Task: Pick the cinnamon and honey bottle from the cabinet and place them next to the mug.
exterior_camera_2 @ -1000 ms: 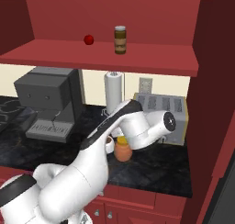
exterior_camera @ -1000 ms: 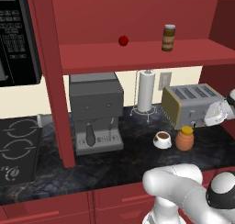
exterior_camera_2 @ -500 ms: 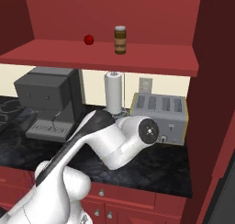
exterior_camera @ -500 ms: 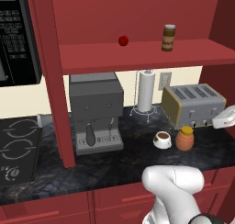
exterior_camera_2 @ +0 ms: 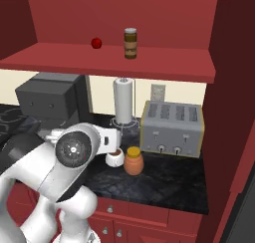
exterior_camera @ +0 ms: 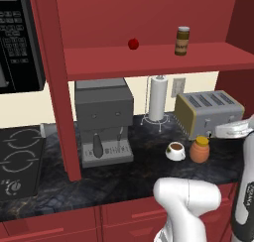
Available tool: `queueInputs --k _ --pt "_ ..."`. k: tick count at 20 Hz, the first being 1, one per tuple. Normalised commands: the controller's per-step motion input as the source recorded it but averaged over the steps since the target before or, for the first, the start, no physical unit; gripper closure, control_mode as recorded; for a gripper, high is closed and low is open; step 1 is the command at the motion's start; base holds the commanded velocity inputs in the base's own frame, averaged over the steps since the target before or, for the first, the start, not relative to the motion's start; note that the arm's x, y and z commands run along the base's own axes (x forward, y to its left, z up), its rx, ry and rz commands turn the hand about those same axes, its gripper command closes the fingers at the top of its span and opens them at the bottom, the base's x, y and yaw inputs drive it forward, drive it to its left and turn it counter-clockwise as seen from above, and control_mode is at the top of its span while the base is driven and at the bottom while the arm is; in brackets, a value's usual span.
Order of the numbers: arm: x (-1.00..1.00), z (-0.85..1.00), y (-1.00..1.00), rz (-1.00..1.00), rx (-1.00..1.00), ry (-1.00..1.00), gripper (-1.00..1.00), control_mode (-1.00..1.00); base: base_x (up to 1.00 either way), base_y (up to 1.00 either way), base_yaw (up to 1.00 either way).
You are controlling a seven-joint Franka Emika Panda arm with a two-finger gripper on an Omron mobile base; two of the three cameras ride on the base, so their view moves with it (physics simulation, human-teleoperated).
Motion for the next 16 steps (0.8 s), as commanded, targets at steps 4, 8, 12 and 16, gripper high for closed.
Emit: queueInputs --k 4,8,12,16 --pt "-0.47 0.87 0.53 -0.2 -0.03 0.0 -1.0 -1.0 0.0 0.0 0.0" --pt "-0.09 0.79 0.2 -0.17 -0.08 0.0 -1.0 -1.0 0.0 0.0 0.0" --pt "0.05 0.43 -0.03 -0.05 -0.07 -0.01 -1.0 -1.0 0.0 0.0 0.0" --pt "0.2 0.07 -0.13 0.0 0.0 -0.04 -1.0 -1.0 0.0 0.0 0.0"
